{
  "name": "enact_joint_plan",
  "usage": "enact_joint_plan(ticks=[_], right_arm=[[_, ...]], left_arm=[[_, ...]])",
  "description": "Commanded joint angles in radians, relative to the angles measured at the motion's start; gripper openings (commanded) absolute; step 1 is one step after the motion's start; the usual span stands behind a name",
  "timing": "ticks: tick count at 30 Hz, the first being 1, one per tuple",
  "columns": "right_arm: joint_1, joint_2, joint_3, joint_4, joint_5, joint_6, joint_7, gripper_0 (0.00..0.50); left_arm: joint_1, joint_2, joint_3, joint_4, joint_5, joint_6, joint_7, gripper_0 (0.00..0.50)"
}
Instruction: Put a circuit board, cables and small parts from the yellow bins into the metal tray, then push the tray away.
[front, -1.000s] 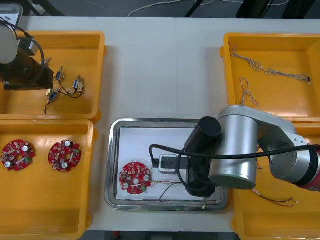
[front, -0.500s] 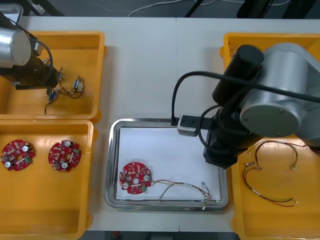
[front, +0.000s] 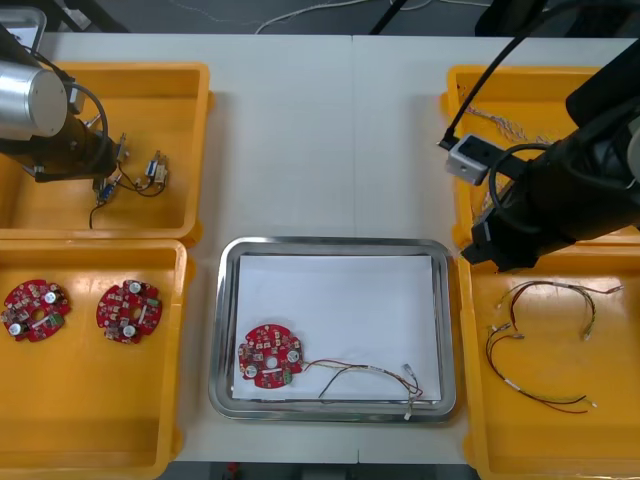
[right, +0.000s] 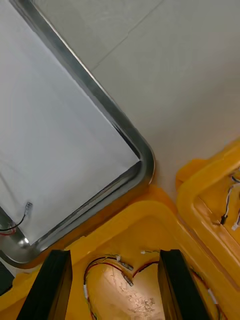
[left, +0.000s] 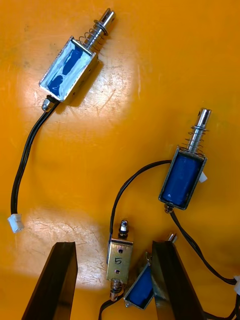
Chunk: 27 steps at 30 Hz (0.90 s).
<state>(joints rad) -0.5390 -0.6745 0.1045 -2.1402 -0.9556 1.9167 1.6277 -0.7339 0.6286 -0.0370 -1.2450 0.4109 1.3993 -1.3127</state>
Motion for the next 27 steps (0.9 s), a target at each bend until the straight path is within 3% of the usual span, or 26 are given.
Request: enact_joint_plan(ticks=[1, 22, 27], right_arm=[[0.044, -0.054, -0.071, -0.032, 0.011, 0.003, -0.135, 0.5], [0.068, -0.085, -0.164, 0.014, 0.201, 0.003, -0.592, 0.5], [0.044, -0.085, -0.164, 0.066, 0.252, 0.003, -0.624, 0.5]], left_arm=[[-0.047, -0.012, 0.012, 0.004, -0.024, -0.011, -0.051, 0.414], [-0.047, -0.032, 0.022, 0.033, -0.035, -0.033, -0.066, 0.412], [-0.045, -0.036, 0.022, 0.033, -0.041, -0.033, -0.071, 0.412]])
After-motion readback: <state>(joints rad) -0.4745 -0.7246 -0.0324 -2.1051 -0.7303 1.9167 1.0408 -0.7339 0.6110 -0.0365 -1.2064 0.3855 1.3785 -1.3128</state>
